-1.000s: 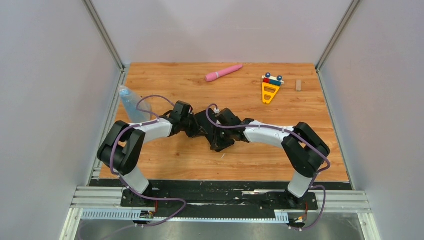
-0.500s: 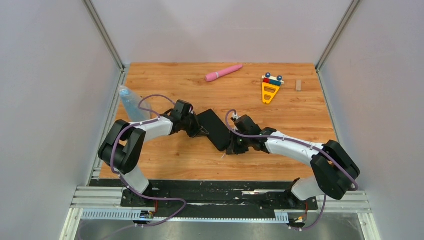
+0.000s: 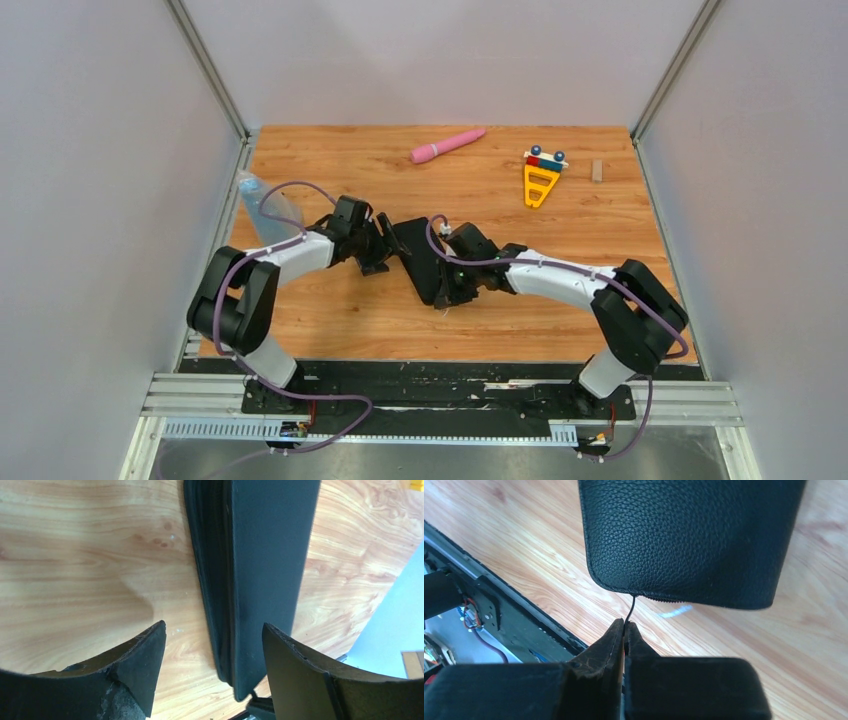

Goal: Sort the hair-cutting tools

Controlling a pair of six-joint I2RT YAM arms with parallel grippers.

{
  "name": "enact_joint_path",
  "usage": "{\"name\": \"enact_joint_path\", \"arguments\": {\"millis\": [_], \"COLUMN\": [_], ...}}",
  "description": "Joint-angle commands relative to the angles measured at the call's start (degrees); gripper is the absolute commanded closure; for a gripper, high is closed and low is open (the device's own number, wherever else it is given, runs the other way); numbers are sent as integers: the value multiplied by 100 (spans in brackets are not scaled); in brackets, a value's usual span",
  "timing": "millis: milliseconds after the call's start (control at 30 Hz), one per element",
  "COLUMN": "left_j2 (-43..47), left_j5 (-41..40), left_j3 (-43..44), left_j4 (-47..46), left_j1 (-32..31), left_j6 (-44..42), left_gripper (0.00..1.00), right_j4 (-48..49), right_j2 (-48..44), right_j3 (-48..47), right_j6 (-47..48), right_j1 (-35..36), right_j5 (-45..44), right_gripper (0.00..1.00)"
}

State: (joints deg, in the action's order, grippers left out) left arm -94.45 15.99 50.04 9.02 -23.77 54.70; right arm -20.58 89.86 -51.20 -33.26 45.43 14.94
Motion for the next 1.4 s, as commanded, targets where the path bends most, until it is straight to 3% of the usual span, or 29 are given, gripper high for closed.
{"name": "enact_joint_path", "arguments": {"millis": [0,333,467,600,767,1000,1200,1367], "left_j2": [786,1125,1105,1103,1133,1094,1082,1019], "left_j5": [-121,197,185,191,17,-45,259,728], "left_j3": [-349,-903,-1019,-1073,-1045,-1041,-1048,-992], "left_j4": [38,-279,-380,-466,-254,-100,-83,-21], "left_j1": [0,-298,-410,-487,-497,-336,-217,-216], "left_j6": [-121,283,426,549,530,346,45,-230], "left_gripper": [22,35,45,62,99,100,100,100], "right_j4": [482,633,649,645,489,-112,-195,-200], "right_j2": [378,1090,1095,1063,918,149,-556,-555], "right_j3": [-699,-1339,-1306,-1275,-1152,-266,666,602], "right_j6": [-13,-19,-39,-22,112,338,417,552], "right_j1": [126,308,319,320,320,76,-1135,-1672], "right_j5": [315,456,465,457,369,-6,-62,-4], "right_gripper": [100,100,100,100,100,100,100,100]}}
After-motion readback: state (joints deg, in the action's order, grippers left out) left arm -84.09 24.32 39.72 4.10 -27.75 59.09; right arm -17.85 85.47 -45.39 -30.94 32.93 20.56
